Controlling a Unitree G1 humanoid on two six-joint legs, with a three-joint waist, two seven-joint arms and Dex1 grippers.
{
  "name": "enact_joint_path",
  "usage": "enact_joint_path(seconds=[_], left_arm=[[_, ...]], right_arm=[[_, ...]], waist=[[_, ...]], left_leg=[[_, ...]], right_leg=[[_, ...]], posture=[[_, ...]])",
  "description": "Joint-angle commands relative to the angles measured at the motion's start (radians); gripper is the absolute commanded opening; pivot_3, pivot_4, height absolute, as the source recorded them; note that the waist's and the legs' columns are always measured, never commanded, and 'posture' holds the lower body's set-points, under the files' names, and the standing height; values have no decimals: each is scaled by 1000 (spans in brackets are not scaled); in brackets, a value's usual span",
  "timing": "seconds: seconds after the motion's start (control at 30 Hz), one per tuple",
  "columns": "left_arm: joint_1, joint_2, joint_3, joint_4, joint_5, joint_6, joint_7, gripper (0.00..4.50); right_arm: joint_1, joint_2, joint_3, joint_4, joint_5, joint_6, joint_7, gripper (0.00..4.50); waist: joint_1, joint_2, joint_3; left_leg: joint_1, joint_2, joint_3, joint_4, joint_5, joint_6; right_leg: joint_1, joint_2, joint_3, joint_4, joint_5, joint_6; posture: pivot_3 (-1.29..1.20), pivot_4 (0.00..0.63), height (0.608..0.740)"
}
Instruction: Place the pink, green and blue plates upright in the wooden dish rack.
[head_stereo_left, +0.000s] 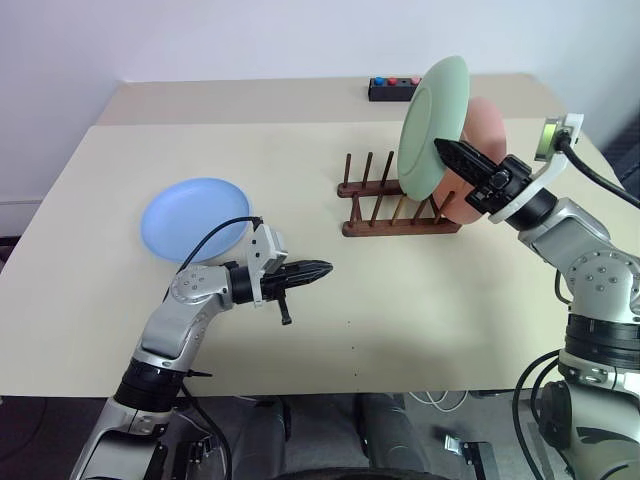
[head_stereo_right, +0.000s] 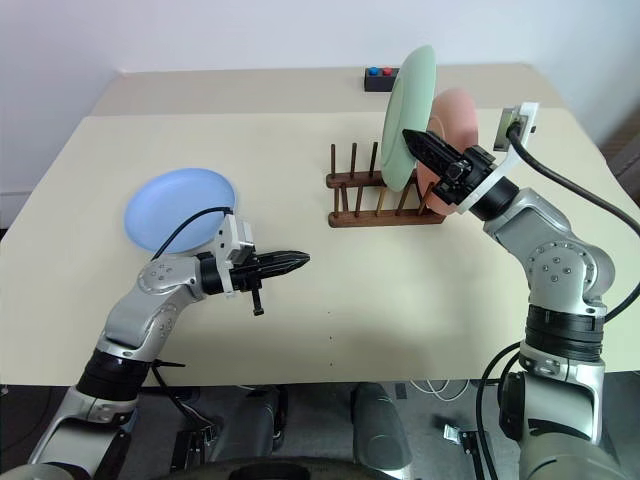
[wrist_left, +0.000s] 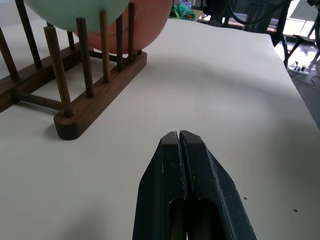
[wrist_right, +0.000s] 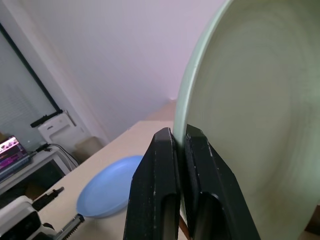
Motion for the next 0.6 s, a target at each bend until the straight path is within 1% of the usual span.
enact_joint_path(seconds=[0.03,0.07,0.17,0.23,0.27,0.43,0.6], left_arm=[[-1,0,-4,3,8,-26,-3,0],[-2,0,-4,5,8,-27,-3,0],[-8,-3,-5,14,12,-31,-4,0],[-11,-5,-6,19,13,-32,-4,0],[-13,-6,-6,21,14,-33,-5,0],[-20,-9,-7,27,16,-34,-6,0],[-22,-8,-5,20,16,-28,-4,0]], right_arm=[[-31,-11,-19,-8,-4,-1,17,694],[-31,-11,-20,-8,-7,-1,18,1025],[-31,-14,-17,-8,-32,-10,20,2534],[-30,-16,-10,-9,-60,-20,22,3615],[-31,-14,-10,-8,-68,-23,24,4063],[-40,-5,-20,-10,-89,-33,29,4063],[-53,-37,-15,-54,-137,-59,36,4063]], waist=[[0,0,0],[0,0,0],[0,0,0],[0,0,0],[0,0,0],[0,0,0],[0,0,0]], left_leg=[[0,0,0,0,0,0],[0,0,0,0,0,0],[0,0,0,0,0,0],[0,0,0,0,0,0],[0,0,0,0,0,0],[0,0,0,0,0,0],[0,0,0,0,0,0]], right_leg=[[0,0,0,0,0,0],[0,0,0,0,0,0],[0,0,0,0,0,0],[0,0,0,0,0,0],[0,0,0,0,0,0],[0,0,0,0,0,0],[0,0,0,0,0,0]], posture=[[0,150,730],[0,150,730],[0,150,730],[0,150,730],[0,150,730],[0,150,730],[0,150,730]])
